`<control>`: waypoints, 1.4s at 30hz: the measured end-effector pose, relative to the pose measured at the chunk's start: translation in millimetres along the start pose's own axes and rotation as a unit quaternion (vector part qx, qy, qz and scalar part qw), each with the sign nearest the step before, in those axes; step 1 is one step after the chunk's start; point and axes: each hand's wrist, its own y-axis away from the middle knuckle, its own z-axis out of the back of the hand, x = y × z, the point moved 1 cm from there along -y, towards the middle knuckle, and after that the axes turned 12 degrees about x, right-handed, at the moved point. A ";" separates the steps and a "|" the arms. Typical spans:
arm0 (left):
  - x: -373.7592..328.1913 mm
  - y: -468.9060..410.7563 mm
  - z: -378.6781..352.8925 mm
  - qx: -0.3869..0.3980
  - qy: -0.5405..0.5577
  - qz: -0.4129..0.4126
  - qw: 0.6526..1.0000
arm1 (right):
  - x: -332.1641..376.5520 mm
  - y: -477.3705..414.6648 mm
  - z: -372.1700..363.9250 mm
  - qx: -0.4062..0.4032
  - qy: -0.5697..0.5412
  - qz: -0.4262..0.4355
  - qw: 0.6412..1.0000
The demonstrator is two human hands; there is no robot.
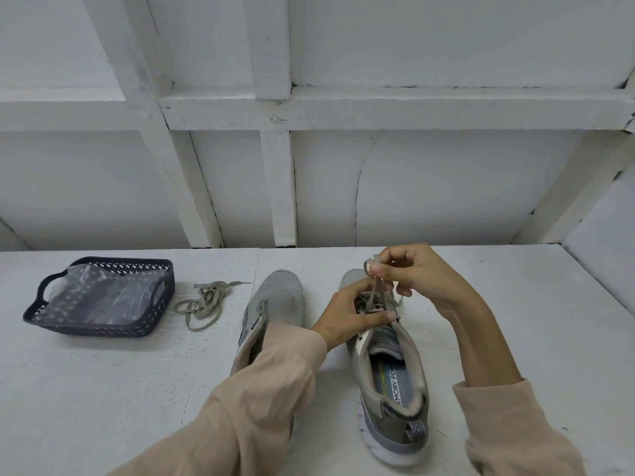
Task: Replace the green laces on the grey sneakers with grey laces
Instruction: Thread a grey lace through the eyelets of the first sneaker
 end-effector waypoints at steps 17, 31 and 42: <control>-4.8 2.3 0.2 0.010 0.010 0.013 1.000 | 2.5 -12.8 -11.5 -0.103 -0.158 0.103 0.977; -3.8 2.6 1.1 0.014 0.007 0.022 1.000 | 0.7 -10.9 -7.9 -0.125 -0.210 0.139 0.960; -4.0 2.8 -1.4 0.011 0.007 0.019 1.000 | 6.6 -21.1 -7.4 -0.097 -0.120 0.124 0.980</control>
